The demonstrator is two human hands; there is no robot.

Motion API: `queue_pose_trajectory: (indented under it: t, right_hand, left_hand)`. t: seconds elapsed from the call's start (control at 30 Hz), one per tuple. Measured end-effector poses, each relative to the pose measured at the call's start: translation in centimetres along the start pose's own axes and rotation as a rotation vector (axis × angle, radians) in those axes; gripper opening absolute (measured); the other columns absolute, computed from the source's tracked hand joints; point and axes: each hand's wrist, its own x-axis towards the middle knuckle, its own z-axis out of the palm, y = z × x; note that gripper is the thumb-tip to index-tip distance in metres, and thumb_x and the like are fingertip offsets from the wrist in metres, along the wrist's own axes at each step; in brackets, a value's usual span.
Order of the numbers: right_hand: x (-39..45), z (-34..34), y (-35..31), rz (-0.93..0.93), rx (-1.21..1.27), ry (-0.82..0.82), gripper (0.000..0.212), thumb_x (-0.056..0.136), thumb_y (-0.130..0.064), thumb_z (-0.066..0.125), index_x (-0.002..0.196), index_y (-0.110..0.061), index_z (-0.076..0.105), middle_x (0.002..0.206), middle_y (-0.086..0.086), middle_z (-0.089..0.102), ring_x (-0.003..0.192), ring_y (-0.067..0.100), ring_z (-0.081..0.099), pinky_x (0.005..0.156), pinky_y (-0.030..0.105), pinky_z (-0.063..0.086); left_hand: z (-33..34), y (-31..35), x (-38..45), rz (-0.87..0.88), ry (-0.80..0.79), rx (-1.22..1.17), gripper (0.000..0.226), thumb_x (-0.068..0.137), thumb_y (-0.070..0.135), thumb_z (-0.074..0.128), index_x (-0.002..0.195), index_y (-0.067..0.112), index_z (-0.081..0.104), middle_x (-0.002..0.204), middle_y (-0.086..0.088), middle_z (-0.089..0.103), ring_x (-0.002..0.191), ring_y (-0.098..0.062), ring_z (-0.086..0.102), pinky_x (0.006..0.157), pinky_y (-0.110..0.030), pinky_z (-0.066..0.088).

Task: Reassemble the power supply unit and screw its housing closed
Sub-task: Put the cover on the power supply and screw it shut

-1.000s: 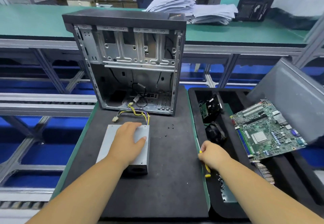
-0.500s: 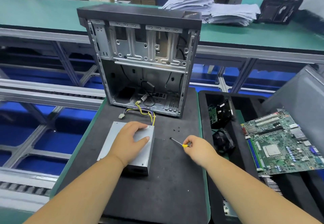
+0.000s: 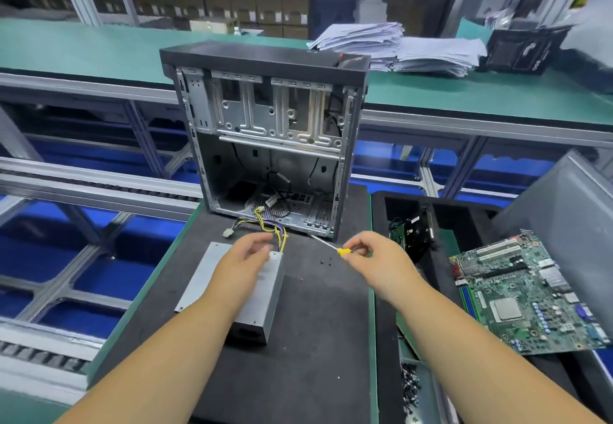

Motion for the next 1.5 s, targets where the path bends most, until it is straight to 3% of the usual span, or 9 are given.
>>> queue_pose_trajectory:
  t: [0.07, 0.13, 0.33, 0.53, 0.83, 0.97, 1.2, 1.5]
  right_hand:
    - [-0.2, -1.1, -1.6, -0.041, 0.05, 0.005, 0.006, 0.083, -0.033, 0.071, 0.082, -0.037, 0.067, 0.067, -0.021, 0.062, 0.053, 0.001, 0.05, 0.055, 0.026, 0.045]
    - [-0.6, -2.2, -3.1, -0.089, 0.075, 0.001, 0.006, 0.083, -0.033, 0.072, 0.083, -0.037, 0.068, 0.07, -0.02, 0.063, 0.055, 0.0, 0.052, 0.055, 0.027, 0.047]
    - [-2.2, -4.9, -5.6, -0.143, 0.111, -0.011, 0.004, 0.083, -0.032, 0.073, 0.082, -0.034, 0.07, 0.073, -0.017, 0.065, 0.063, -0.001, 0.055, 0.059, 0.025, 0.05]
    - [-3.7, -7.4, -5.6, -0.143, 0.13, -0.021, 0.004, 0.084, -0.031, 0.074, 0.085, -0.028, 0.071, 0.082, -0.003, 0.069, 0.066, 0.004, 0.055, 0.061, 0.025, 0.046]
    - [-4.6, -9.5, -3.9, -0.129, 0.155, -0.04, 0.002, 0.085, -0.029, 0.072, 0.085, -0.031, 0.07, 0.083, -0.002, 0.067, 0.066, 0.008, 0.053, 0.06, 0.028, 0.045]
    - [-4.9, -10.2, -3.5, -0.099, 0.223, -0.022, 0.013, 0.083, -0.024, 0.074, 0.089, -0.03, 0.064, 0.079, -0.004, 0.067, 0.063, 0.008, 0.054, 0.062, 0.029, 0.047]
    - [-5.7, -11.2, -3.8, -0.208, 0.187, 0.014, 0.019, 0.078, -0.011, 0.071, 0.08, -0.029, 0.065, 0.079, -0.012, 0.068, 0.067, 0.0, 0.056, 0.057, 0.011, 0.042]
    - [-6.3, -11.3, -3.6, -0.192, 0.193, -0.032, 0.017, 0.077, -0.01, 0.071, 0.079, -0.027, 0.066, 0.078, -0.008, 0.07, 0.07, 0.005, 0.058, 0.067, 0.023, 0.046]
  left_hand:
    - [1.3, 1.7, 0.1, -0.057, -0.019, -0.146, 0.021, 0.096, 0.023, 0.055, 0.109, 0.034, 0.068, 0.104, 0.001, 0.073, 0.095, -0.015, 0.067, 0.081, -0.027, 0.049]
    - [2.4, 3.4, 0.2, -0.114, -0.041, -0.288, 0.022, 0.101, 0.022, 0.05, 0.115, 0.026, 0.066, 0.105, -0.005, 0.074, 0.091, -0.015, 0.069, 0.078, -0.026, 0.051]
    - [5.3, 7.8, -0.2, -0.17, -0.109, -0.551, 0.02, 0.101, 0.024, 0.053, 0.113, 0.018, 0.068, 0.093, -0.003, 0.077, 0.087, -0.014, 0.073, 0.076, -0.025, 0.056]
    - [7.2, 9.4, -0.9, -0.139, -0.149, -0.591, 0.02, 0.1, 0.016, 0.053, 0.11, 0.006, 0.067, 0.077, -0.002, 0.069, 0.071, -0.012, 0.067, 0.067, -0.022, 0.057]
    - [9.5, 9.9, -1.7, -0.156, -0.141, -0.571, 0.014, 0.099, 0.01, 0.052, 0.1, 0.006, 0.065, 0.073, -0.002, 0.067, 0.065, -0.011, 0.064, 0.062, -0.02, 0.056]
    - [10.0, 9.7, -1.9, -0.177, -0.127, -0.587, 0.011, 0.099, 0.009, 0.053, 0.097, 0.008, 0.064, 0.073, 0.0, 0.067, 0.064, -0.009, 0.062, 0.059, -0.019, 0.055]
    - [10.3, 9.6, -2.3, -0.23, -0.106, -0.808, 0.011, 0.097, 0.012, 0.057, 0.096, 0.008, 0.067, 0.07, 0.0, 0.063, 0.06, -0.007, 0.061, 0.058, -0.018, 0.054]
    - [10.4, 9.7, -3.6, -0.15, -0.069, -0.661, 0.011, 0.098, 0.007, 0.054, 0.097, 0.007, 0.065, 0.069, 0.003, 0.063, 0.063, -0.006, 0.06, 0.059, -0.018, 0.054]
